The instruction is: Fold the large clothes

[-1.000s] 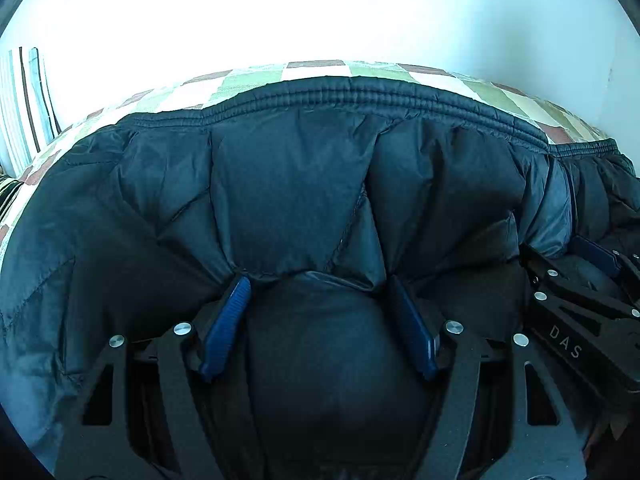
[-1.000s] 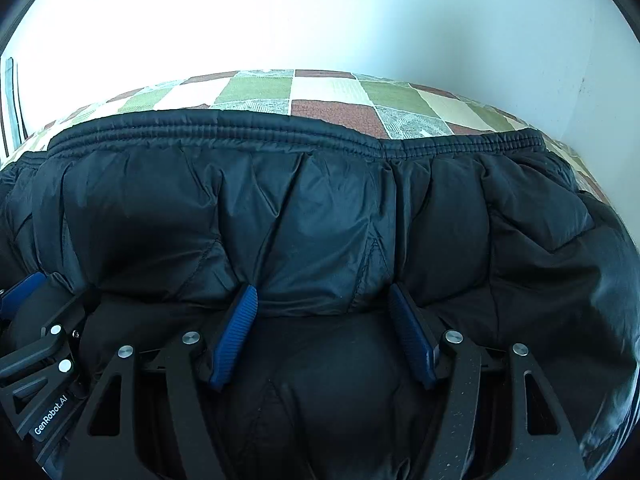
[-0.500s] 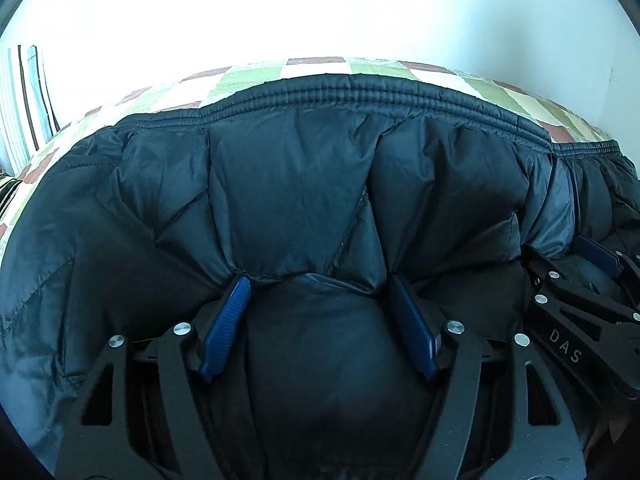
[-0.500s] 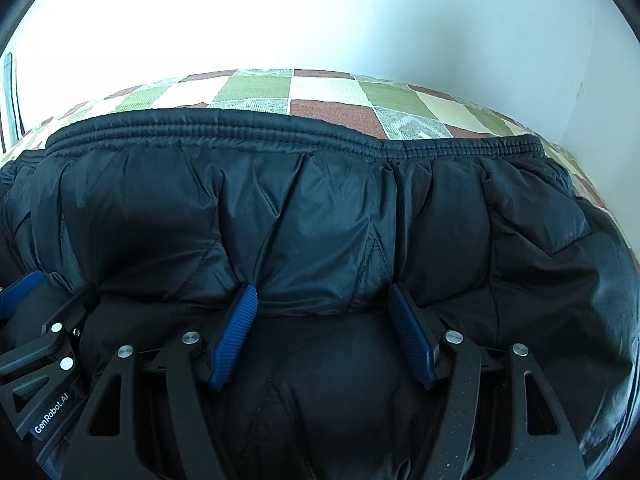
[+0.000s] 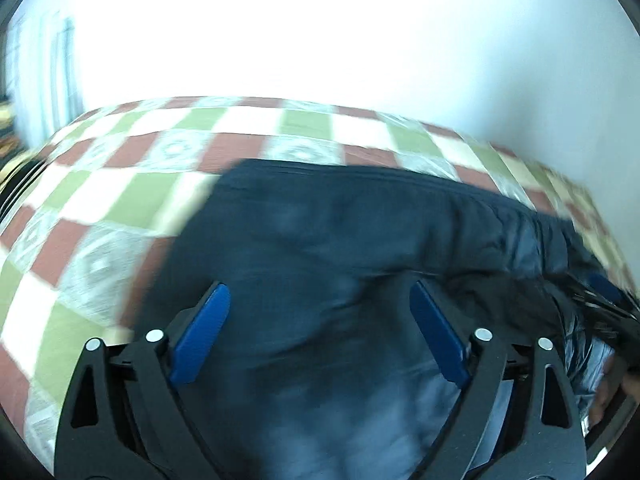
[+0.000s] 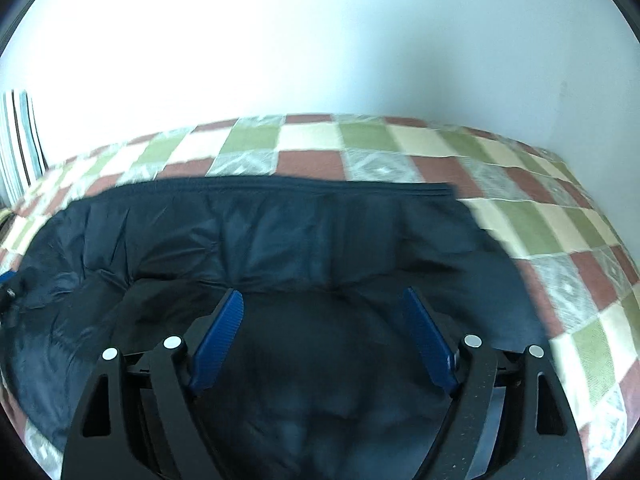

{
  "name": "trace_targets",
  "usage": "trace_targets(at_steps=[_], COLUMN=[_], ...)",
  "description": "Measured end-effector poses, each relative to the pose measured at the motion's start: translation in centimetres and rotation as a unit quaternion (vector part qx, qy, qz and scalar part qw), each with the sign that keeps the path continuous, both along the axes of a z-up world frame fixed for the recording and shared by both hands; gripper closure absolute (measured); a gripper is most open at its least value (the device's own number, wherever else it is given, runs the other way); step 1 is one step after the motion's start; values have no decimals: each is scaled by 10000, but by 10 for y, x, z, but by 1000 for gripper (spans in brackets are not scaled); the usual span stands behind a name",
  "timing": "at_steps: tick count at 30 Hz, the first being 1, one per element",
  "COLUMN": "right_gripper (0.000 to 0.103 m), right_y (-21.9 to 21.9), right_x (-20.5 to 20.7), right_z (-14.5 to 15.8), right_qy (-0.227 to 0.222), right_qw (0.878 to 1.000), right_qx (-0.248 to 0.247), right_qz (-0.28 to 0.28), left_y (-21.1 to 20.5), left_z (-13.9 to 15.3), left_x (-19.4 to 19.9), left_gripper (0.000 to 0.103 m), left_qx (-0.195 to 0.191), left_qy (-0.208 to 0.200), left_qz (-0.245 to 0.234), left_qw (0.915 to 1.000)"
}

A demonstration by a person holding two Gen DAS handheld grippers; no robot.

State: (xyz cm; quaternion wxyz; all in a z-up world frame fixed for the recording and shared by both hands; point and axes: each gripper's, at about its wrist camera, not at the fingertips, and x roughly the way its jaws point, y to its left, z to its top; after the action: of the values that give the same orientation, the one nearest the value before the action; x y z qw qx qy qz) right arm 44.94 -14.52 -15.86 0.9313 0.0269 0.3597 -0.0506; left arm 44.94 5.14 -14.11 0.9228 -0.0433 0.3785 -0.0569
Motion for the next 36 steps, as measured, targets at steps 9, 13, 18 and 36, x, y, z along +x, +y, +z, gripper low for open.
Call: trace_targets(at_steps=[9, 13, 18, 36], right_gripper=[20, 16, 13, 75], right_y=[-117, -127, -138, -119], right_x=[-24, -20, -15, -37], right_z=[-16, -41, -64, -58], right_qy=[687, 1013, 1186, 1000], right_qw=[9955, 9912, 9822, 9800], right_qx=[459, 775, 1402, 1723], right_qz=[-466, -358, -391, -52], left_y=[104, 91, 84, 81], left_z=[-36, -53, -70, -51], left_x=[0, 1, 3, -15], left_gripper=[8, 8, 8, 84], left_qx=[-720, -890, -1232, -1226], left_qy=[951, 1075, 1283, 799], left_qz=[326, -142, -369, -493], left_qw=[9923, 9901, 9834, 9880])
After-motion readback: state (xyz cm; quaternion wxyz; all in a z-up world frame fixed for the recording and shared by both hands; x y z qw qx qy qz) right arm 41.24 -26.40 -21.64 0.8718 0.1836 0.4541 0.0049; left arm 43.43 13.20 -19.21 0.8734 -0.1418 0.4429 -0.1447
